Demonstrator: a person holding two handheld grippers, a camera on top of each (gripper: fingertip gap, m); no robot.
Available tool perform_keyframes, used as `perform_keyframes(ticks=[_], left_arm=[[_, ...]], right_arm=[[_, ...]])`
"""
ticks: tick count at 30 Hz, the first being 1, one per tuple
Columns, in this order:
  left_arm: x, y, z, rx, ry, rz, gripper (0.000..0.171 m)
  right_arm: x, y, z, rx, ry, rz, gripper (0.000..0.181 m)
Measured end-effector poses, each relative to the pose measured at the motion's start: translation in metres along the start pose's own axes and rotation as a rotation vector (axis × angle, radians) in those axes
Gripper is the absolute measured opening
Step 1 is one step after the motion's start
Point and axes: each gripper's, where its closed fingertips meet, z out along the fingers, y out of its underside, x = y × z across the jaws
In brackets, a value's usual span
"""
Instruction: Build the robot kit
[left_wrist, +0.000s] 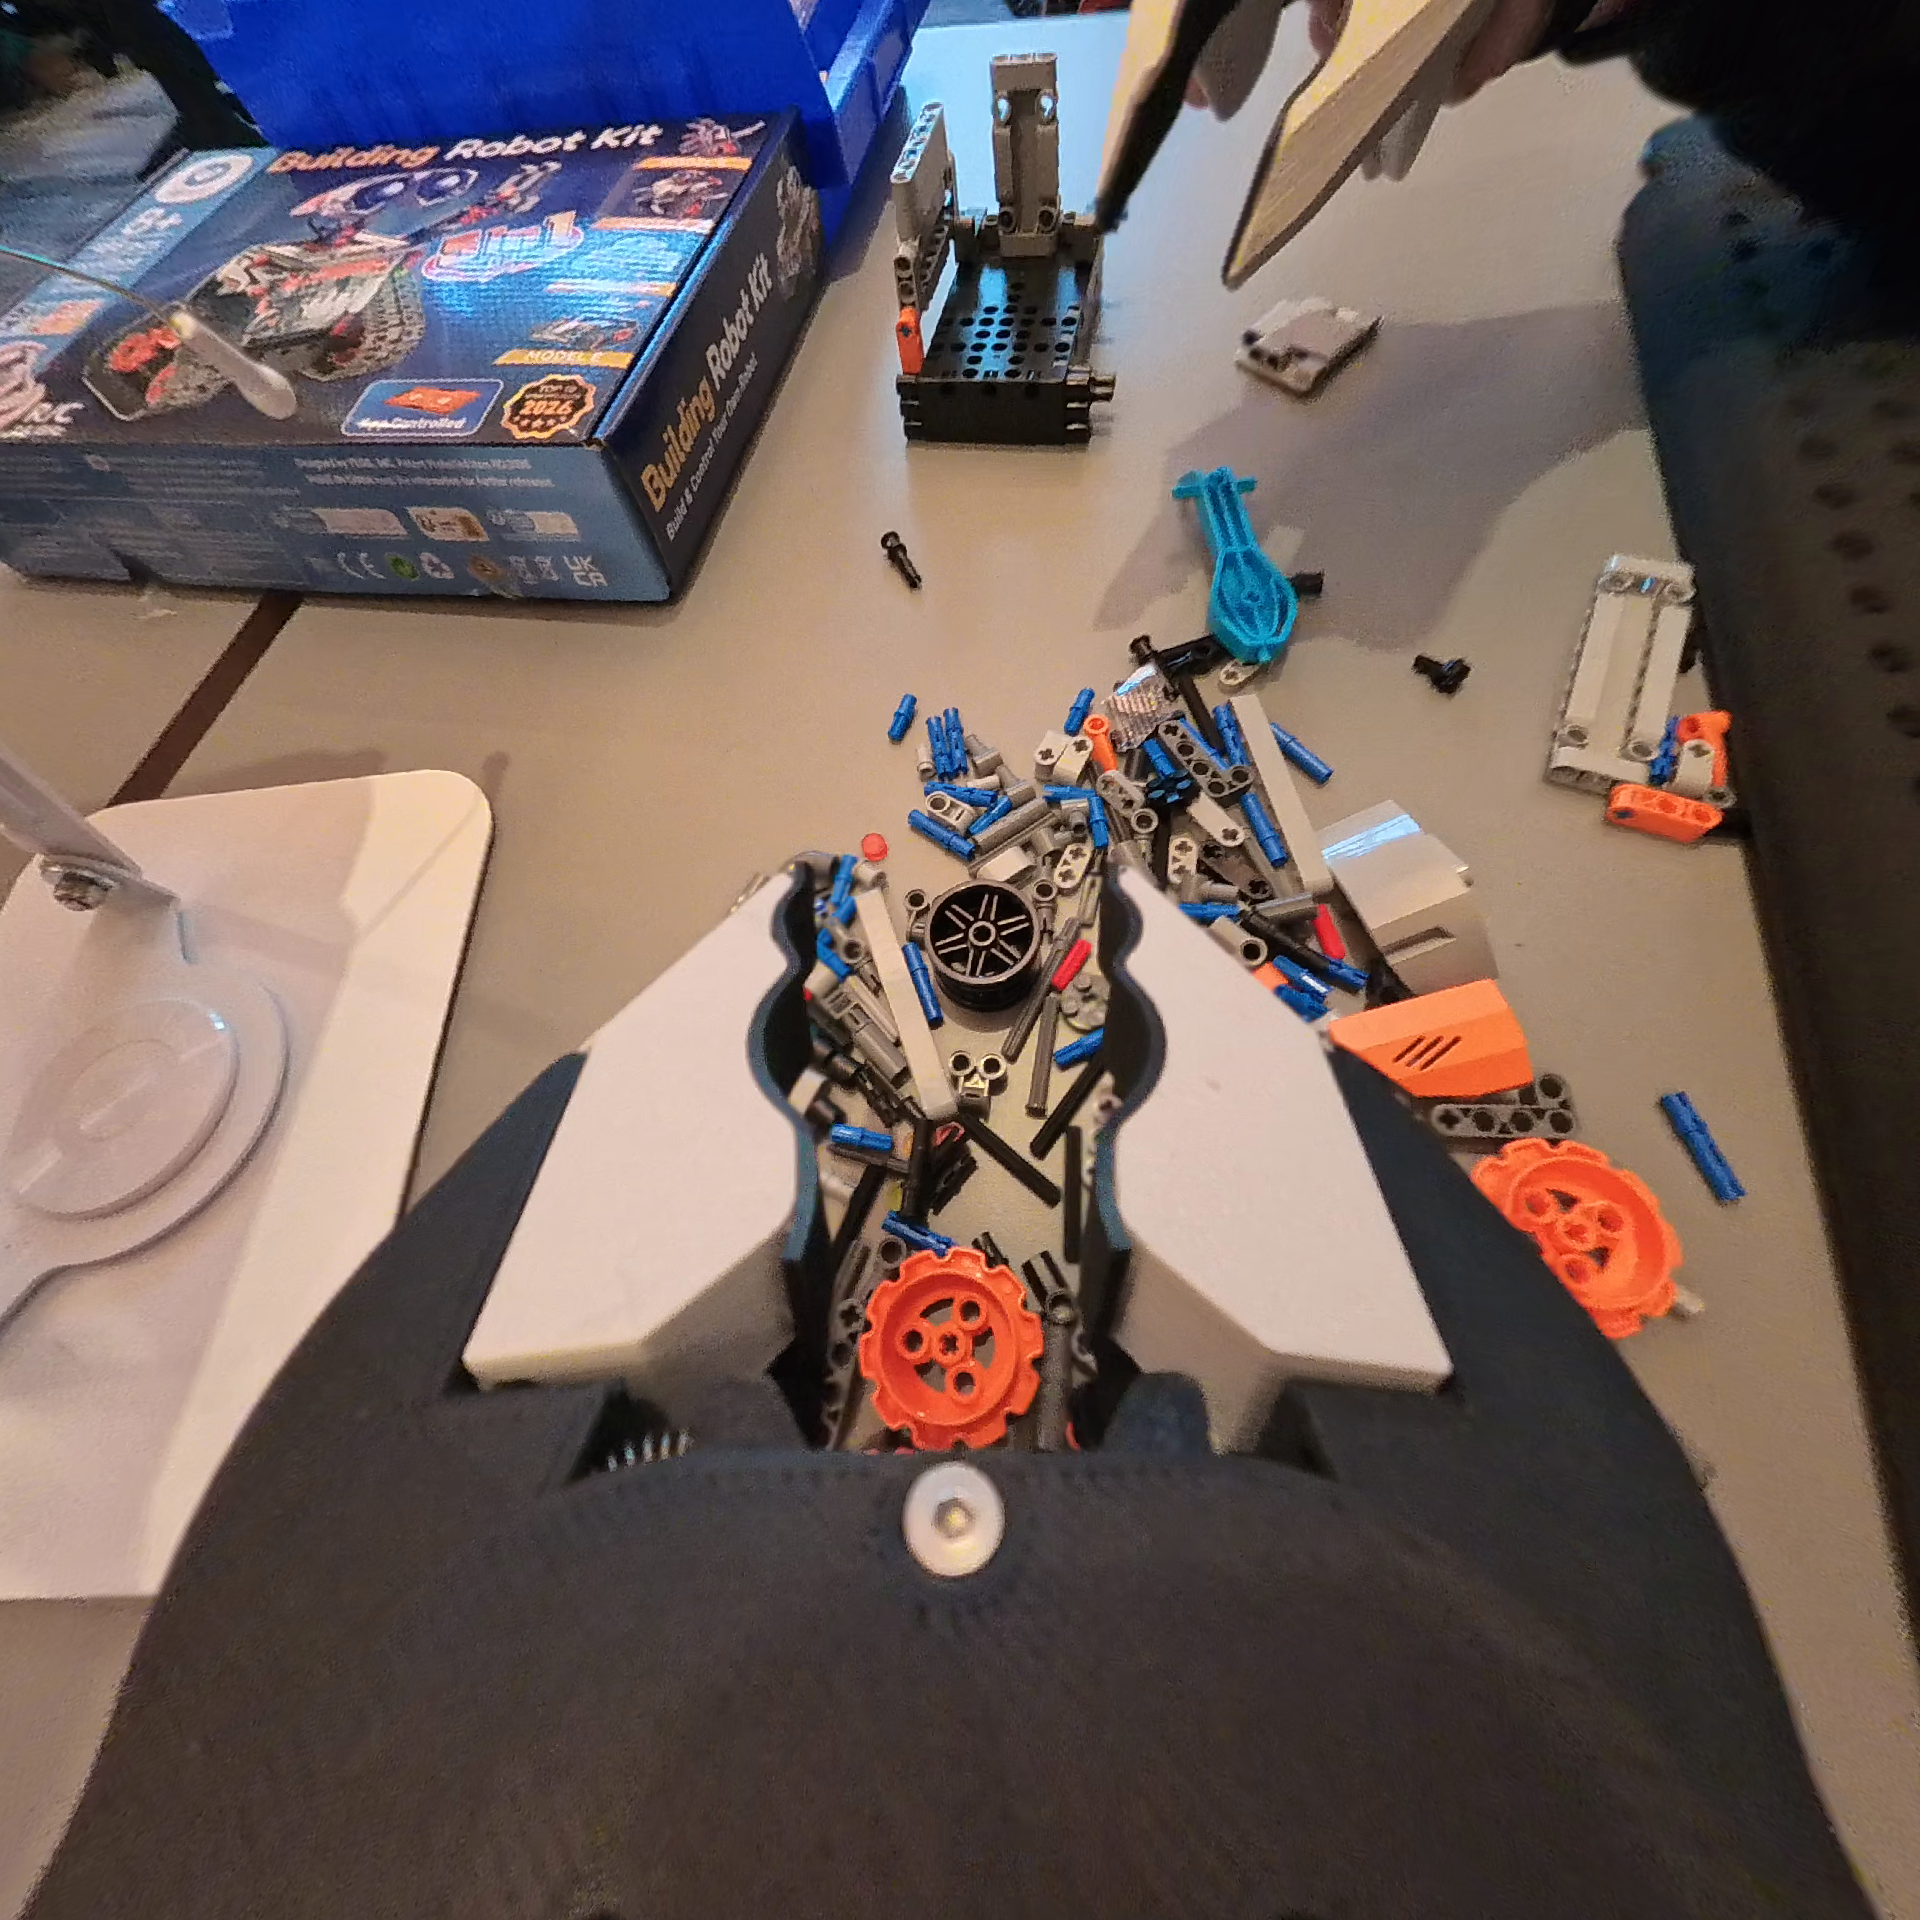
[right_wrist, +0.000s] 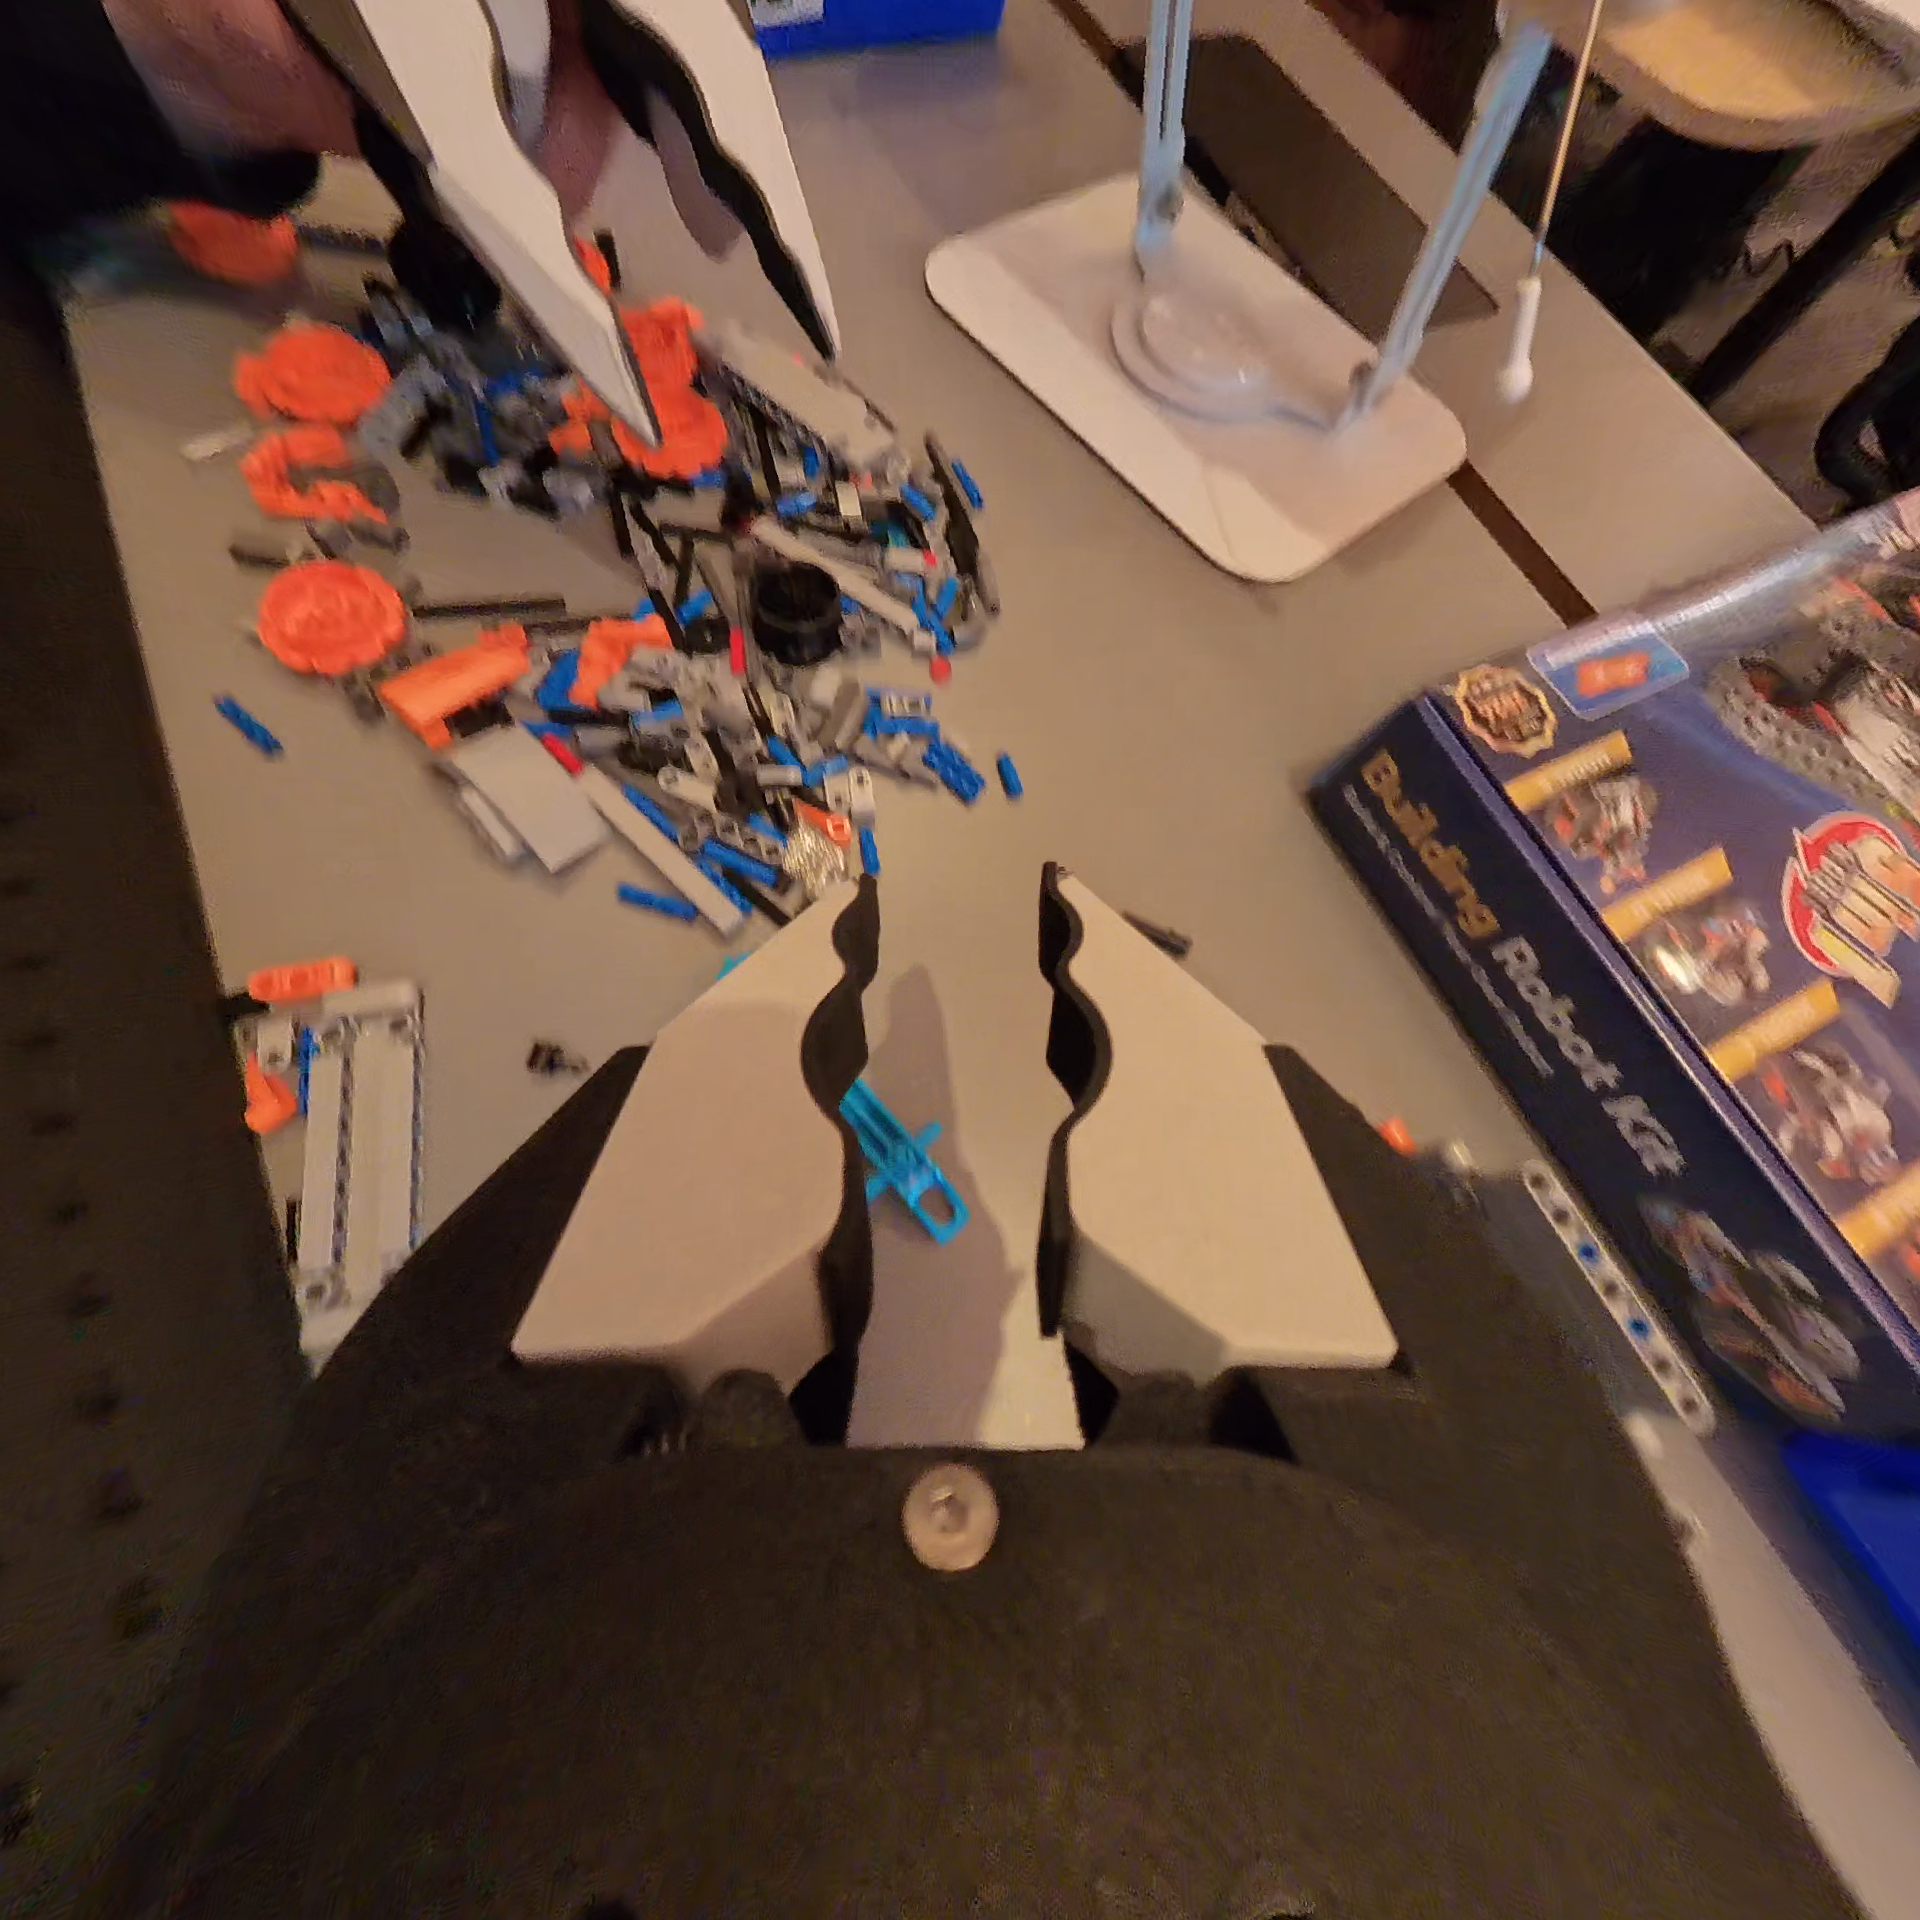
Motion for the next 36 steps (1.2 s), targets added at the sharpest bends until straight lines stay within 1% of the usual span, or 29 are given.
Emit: perform_keyframes(ticks=[1, 3, 4, 9, 11, 14, 18, 26, 32, 36], left_arm=[[-0.002, 0.002, 0.001, -0.008, -0.017, 0.021, 0.052], [-0.003, 0.005, 0.002, -0.021, -0.035, 0.042, 0.054], [-0.004, 0.007, 0.004, -0.029, -0.037, 0.044, 0.056], [-0.006, 0.014, 0.009, -0.059, -0.055, 0.054, 0.056], [-0.005, 0.011, 0.007, -0.047, -0.063, 0.085, 0.052], [-0.004, 0.008, 0.005, -0.053, -0.077, 0.112, 0.05], [-0.005, 0.009, 0.005, -0.054, -0.065, 0.095, 0.045], [-0.013, 0.008, -0.002, -0.062, -0.094, 0.086, 0.039], [-0.021, 0.007, -0.013, -0.084, -0.123, 0.081, 0.034], [-0.032, 0.012, -0.026, -0.137, -0.164, 0.097, 0.029]], right_arm=[[0.0, -0.002, 0.006, 0.01, 0.006, -0.003, 0.029], [0.005, 0.004, 0.014, 0.012, 0.036, -0.009, 0.027], [0.005, 0.007, 0.017, 0.024, 0.029, 0.001, 0.027], [0.007, 0.012, 0.02, 0.082, 0.022, 0.026, 0.023], [0.008, 0.015, 0.021, 0.082, 0.013, 0.038, 0.023], [0.008, 0.015, 0.021, 0.093, 0.008, 0.041, 0.023], [0.009, 0.019, 0.021, 0.092, 0.001, 0.053, 0.022], [0.016, 0.028, 0.018, 0.093, 0.007, 0.076, 0.022], [0.022, 0.033, 0.015, 0.09, 0.024, 0.092, 0.021], [0.025, 0.033, 0.012, 0.107, 0.017, 0.116, 0.019]])
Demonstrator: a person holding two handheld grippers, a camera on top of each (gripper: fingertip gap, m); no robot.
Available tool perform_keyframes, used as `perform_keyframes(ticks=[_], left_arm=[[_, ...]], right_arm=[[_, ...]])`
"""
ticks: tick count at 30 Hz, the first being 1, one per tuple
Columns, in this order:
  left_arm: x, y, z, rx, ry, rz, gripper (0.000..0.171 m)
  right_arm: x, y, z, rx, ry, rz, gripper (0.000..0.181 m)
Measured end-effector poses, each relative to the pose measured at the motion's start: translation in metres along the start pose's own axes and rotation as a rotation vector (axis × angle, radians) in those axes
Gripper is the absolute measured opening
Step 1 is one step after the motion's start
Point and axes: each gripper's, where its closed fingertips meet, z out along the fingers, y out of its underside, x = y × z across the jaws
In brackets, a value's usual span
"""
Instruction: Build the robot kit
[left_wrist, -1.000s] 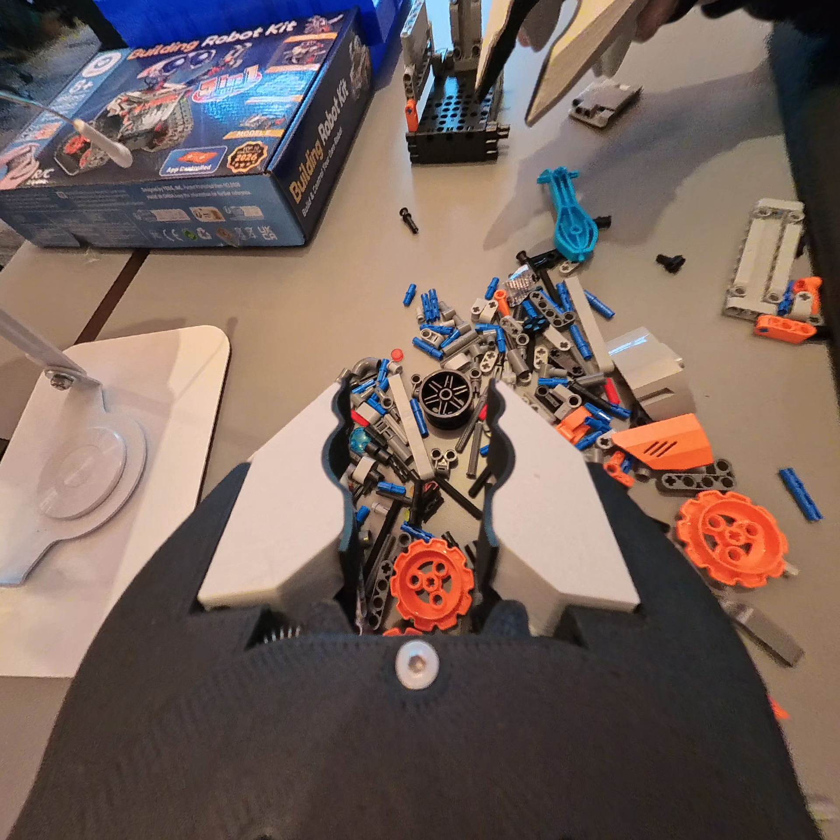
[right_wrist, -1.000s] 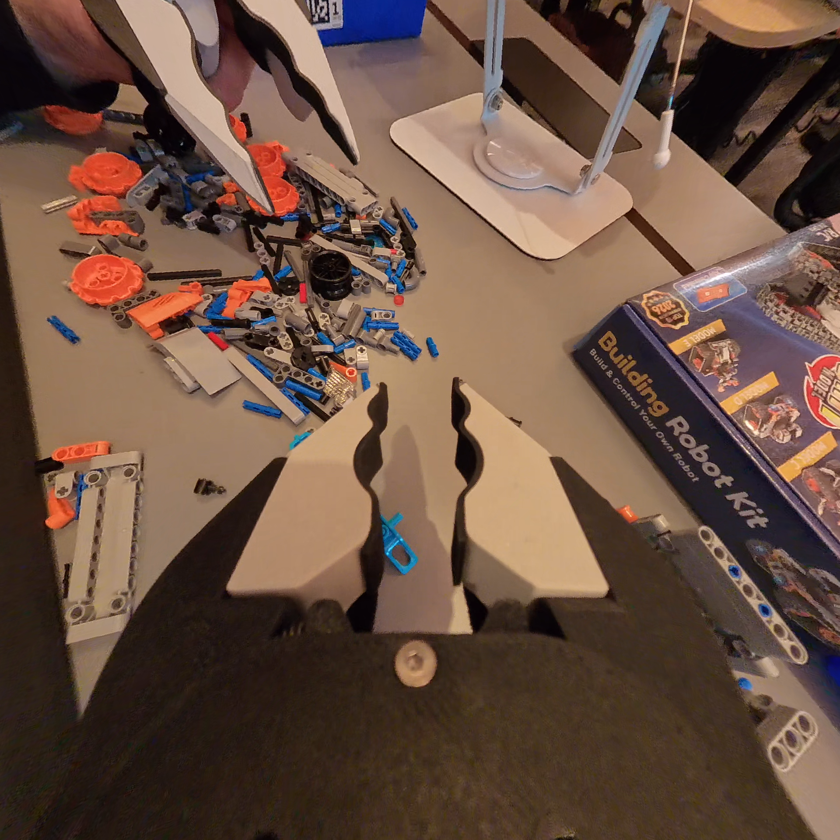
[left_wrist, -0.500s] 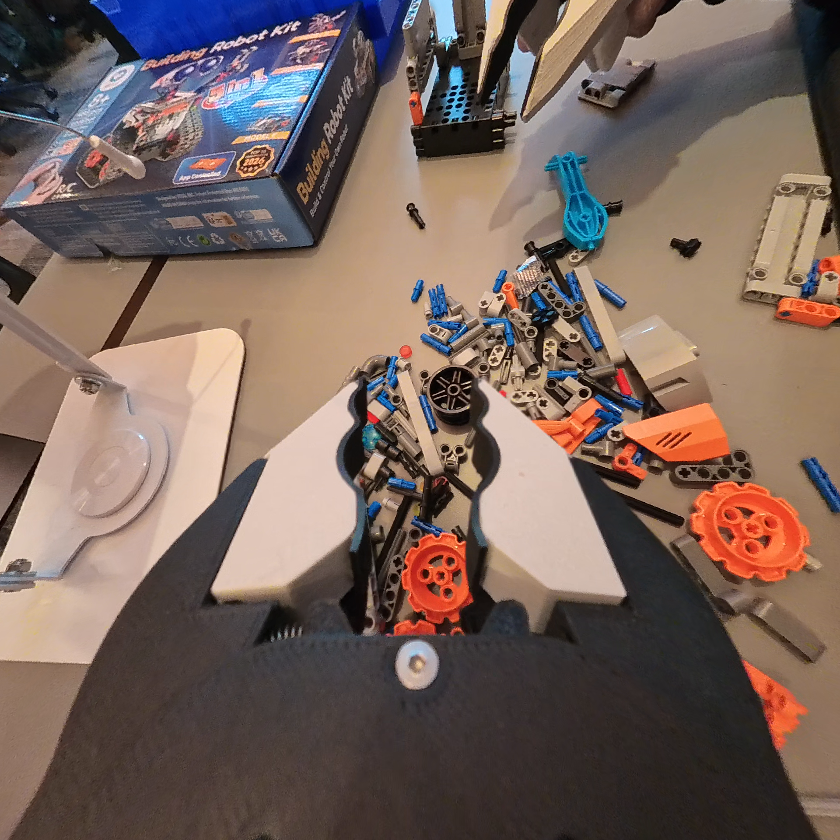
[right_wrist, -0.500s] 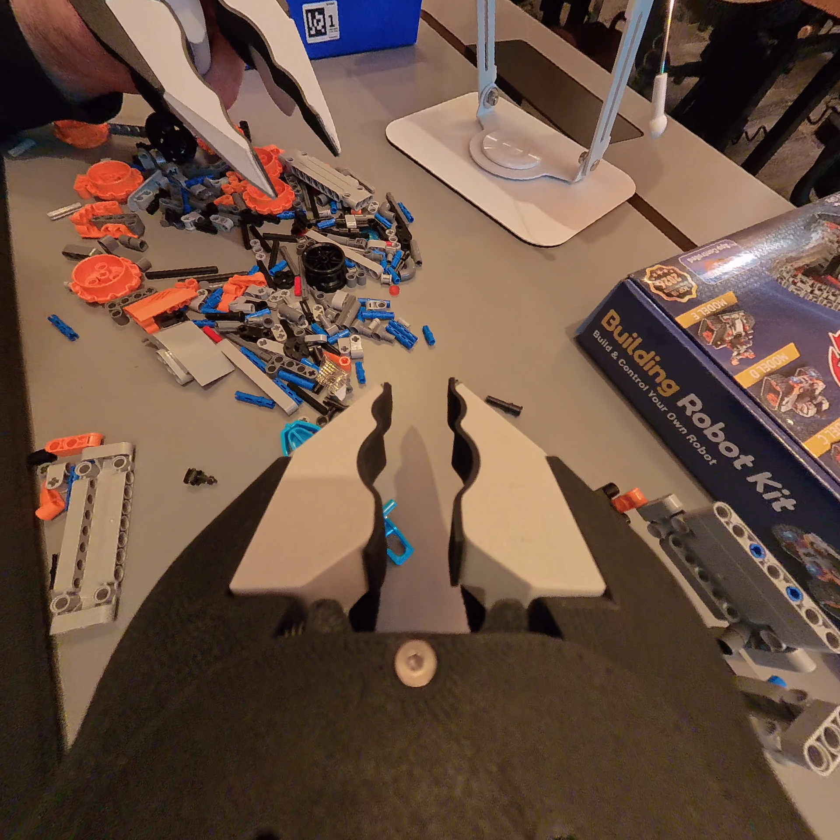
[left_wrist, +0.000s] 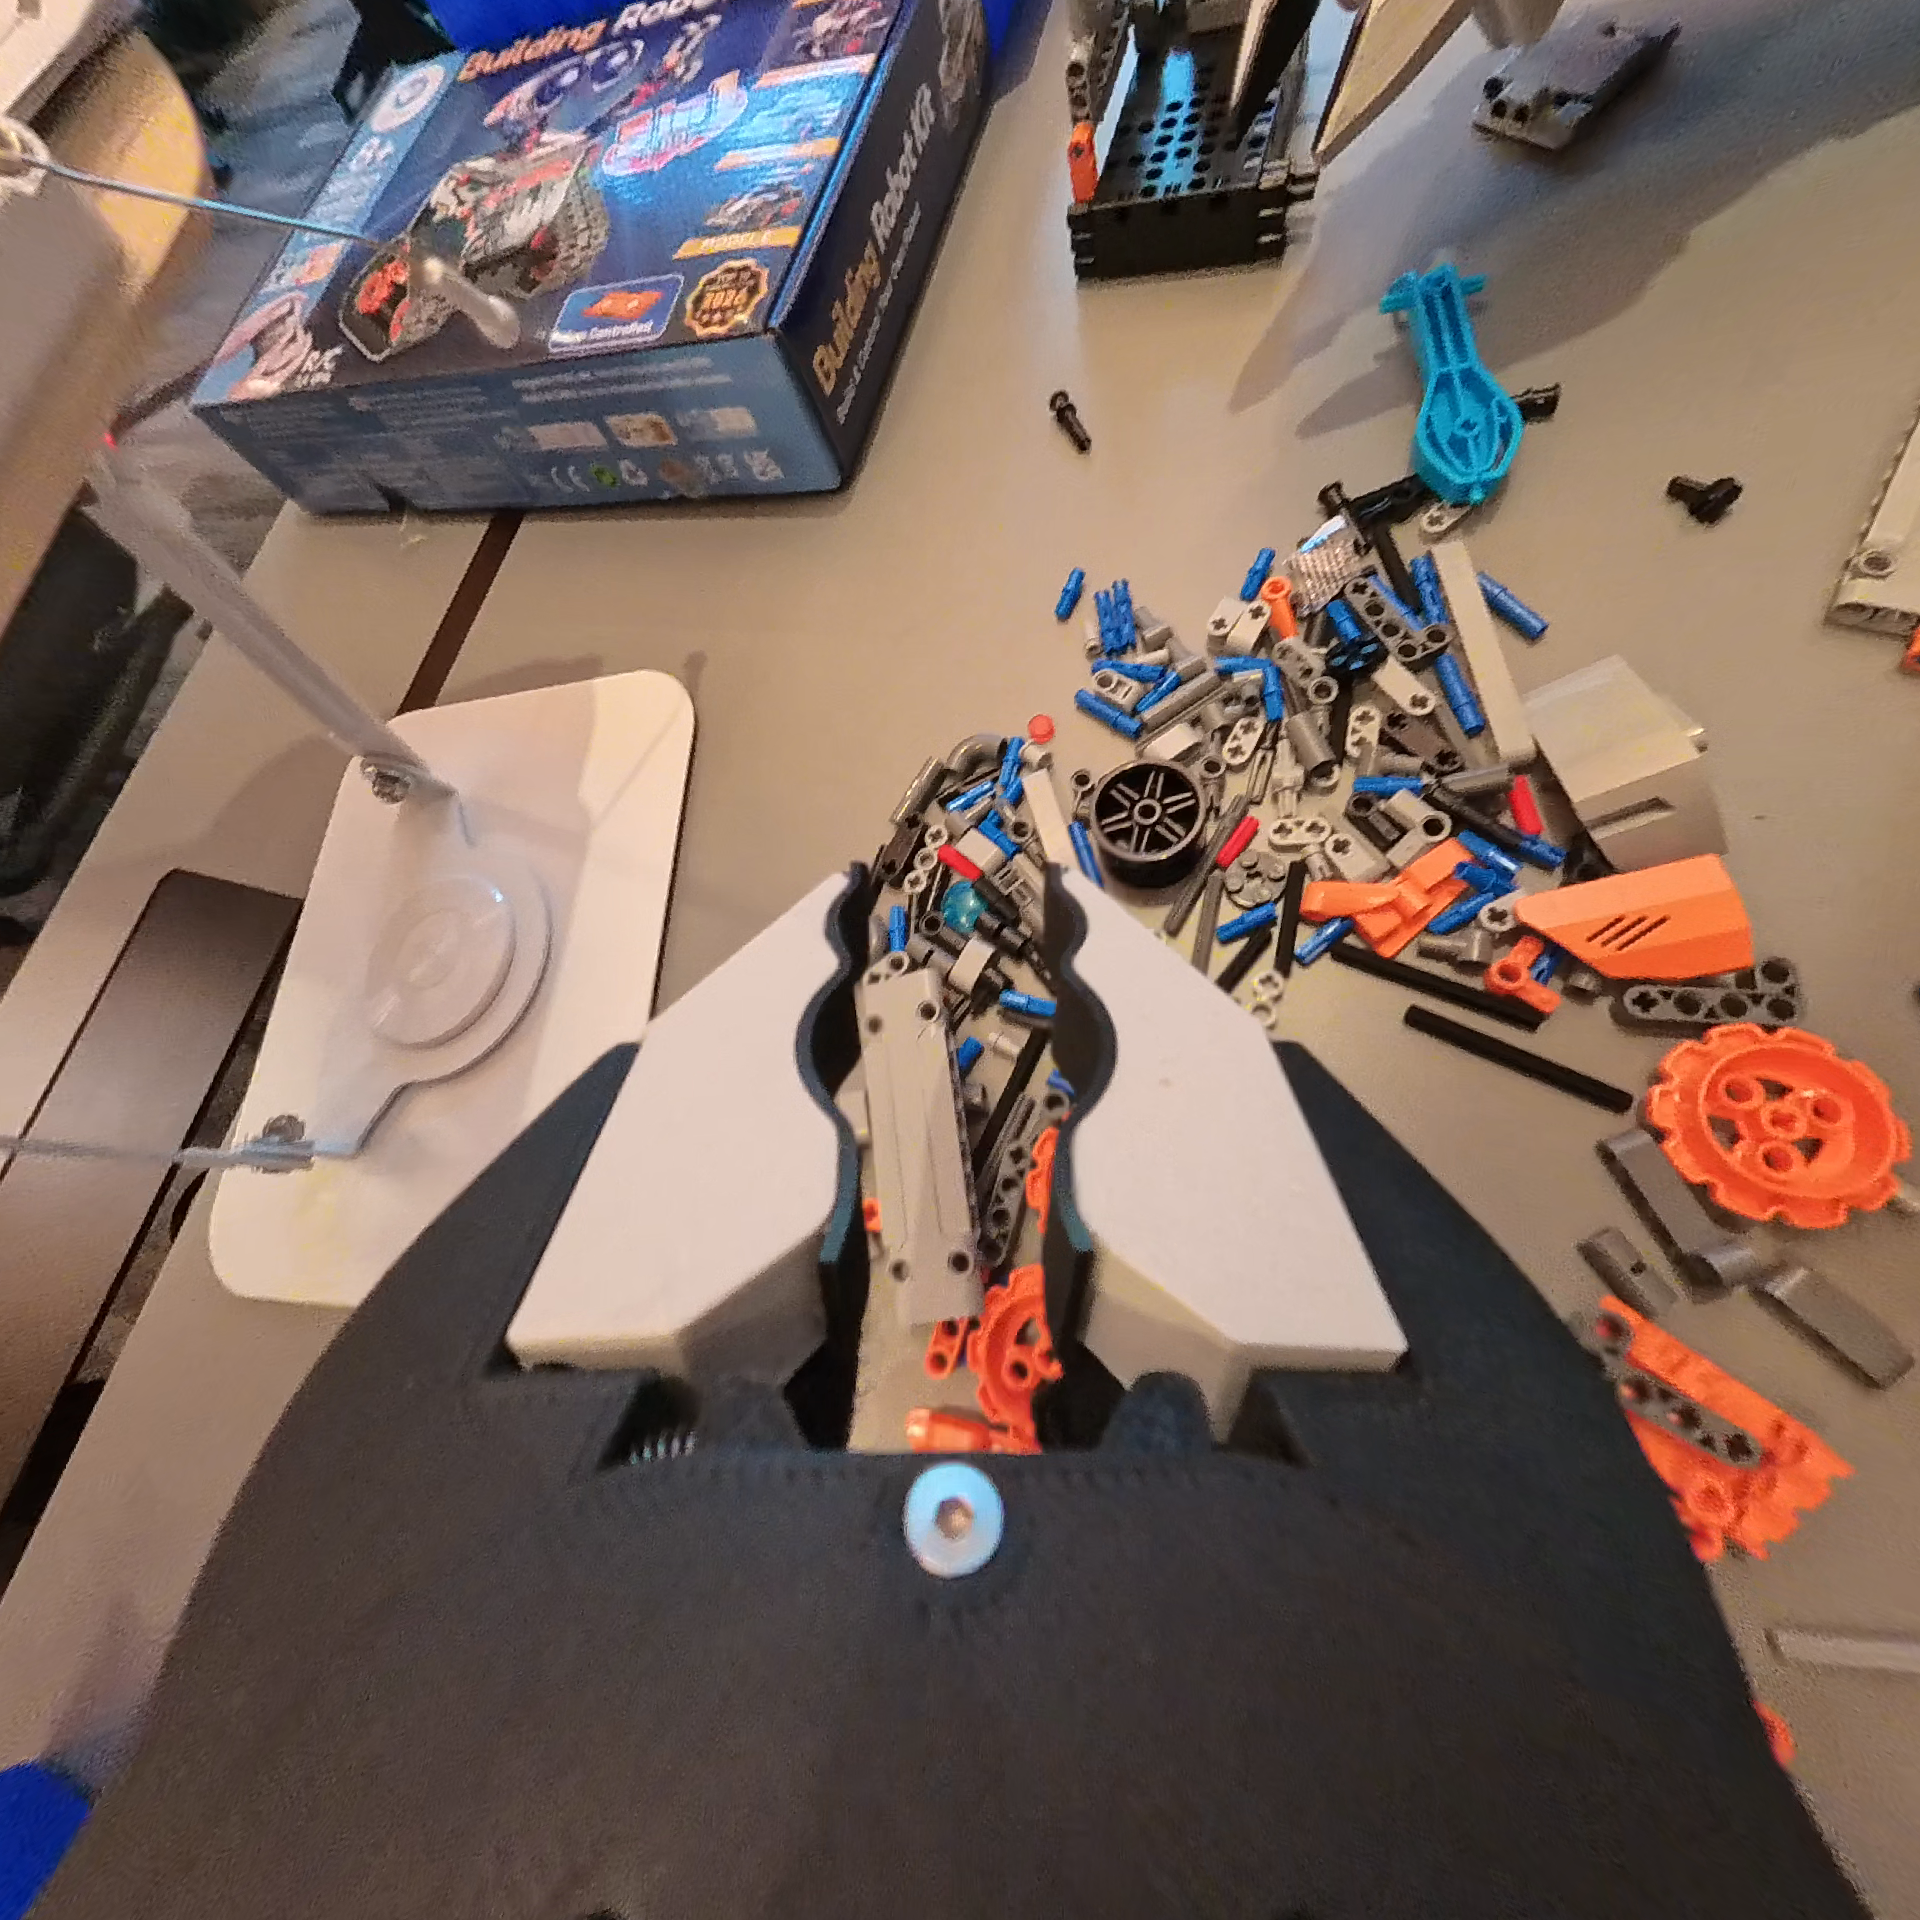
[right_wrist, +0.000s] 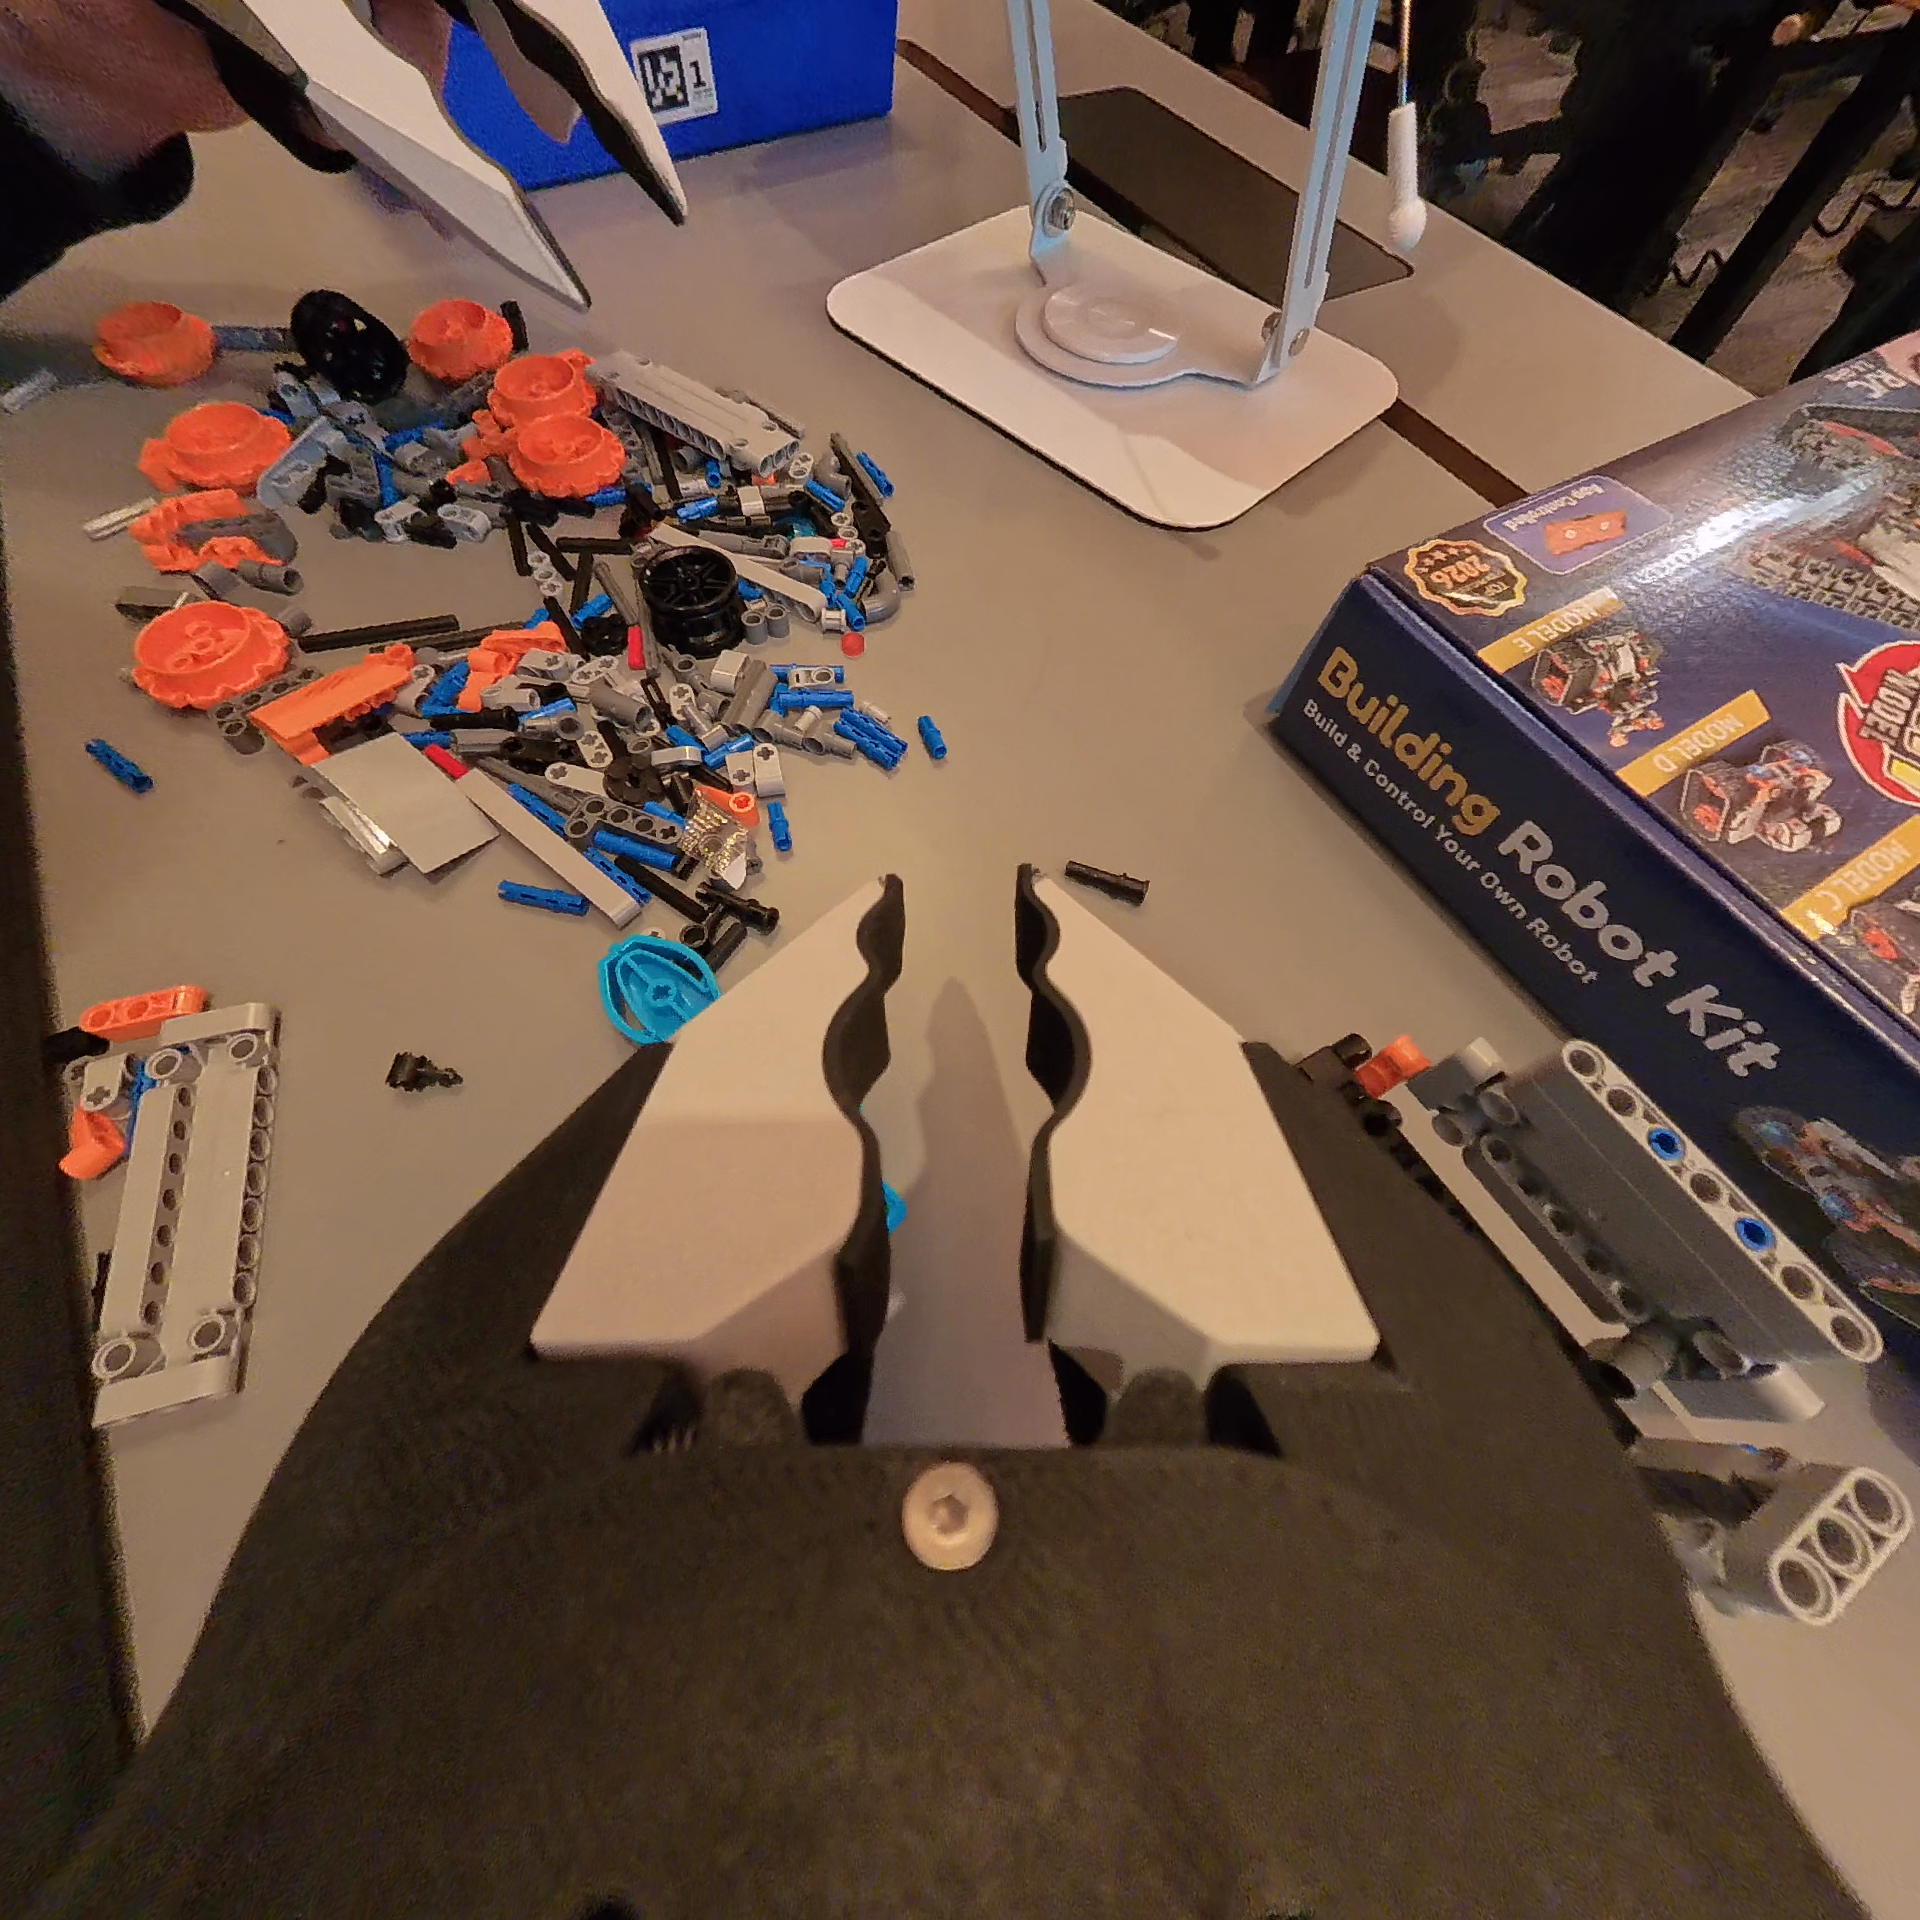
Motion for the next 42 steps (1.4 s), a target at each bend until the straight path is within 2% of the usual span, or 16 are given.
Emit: perform_keyframes(ticks=[6, 11, 17, 20, 23, 27, 31, 35, 40, 42], left_arm=[[-0.012, 0.015, -0.013, -0.068, -0.02, -0.004, 0.024], [-0.011, 0.027, -0.018, -0.109, 0.021, -0.012, 0.02], [-0.008, 0.071, -0.009, -0.295, 0.058, -0.017, 0.024], [-0.008, 0.084, -0.001, -0.334, 0.067, -0.043, 0.029], [-0.007, 0.087, 0.008, -0.335, 0.074, -0.084, 0.034], [-0.003, 0.086, 0.012, -0.331, 0.089, -0.093, 0.022], [-0.006, 0.087, 0.011, -0.334, 0.07, -0.09, 0.022], [-0.012, 0.088, 0.002, -0.353, 0.053, -0.109, 0.022], [-0.006, 0.107, -0.019, -0.468, 0.097, -0.16, 0.022], [-0.004, 0.109, -0.024, -0.489, 0.102, -0.154, 0.03]], right_arm=[[0.001, 0.006, 0.003, -0.023, -0.008, 0.008, 0.018], [-0.001, 0.01, 0.006, -0.047, -0.018, -0.002, 0.018], [-0.001, 0.012, 0.007, -0.052, -0.019, 0.002, 0.017], [-0.002, 0.015, 0.009, -0.067, -0.027, -0.003, 0.017], [-0.003, 0.016, 0.01, -0.073, -0.03, -0.004, 0.017], [-0.001, 0.017, 0.009, -0.071, -0.03, 0.004, 0.017], [-0.001, 0.016, 0.008, -0.068, -0.03, 0.005, 0.017], [-0.002, 0.017, 0.008, -0.07, -0.034, 0.007, 0.017], [-0.002, 0.019, 0.009, -0.077, -0.037, 0.007, 0.017], [-0.002, 0.019, 0.01, -0.076, -0.039, 0.009, 0.017]])
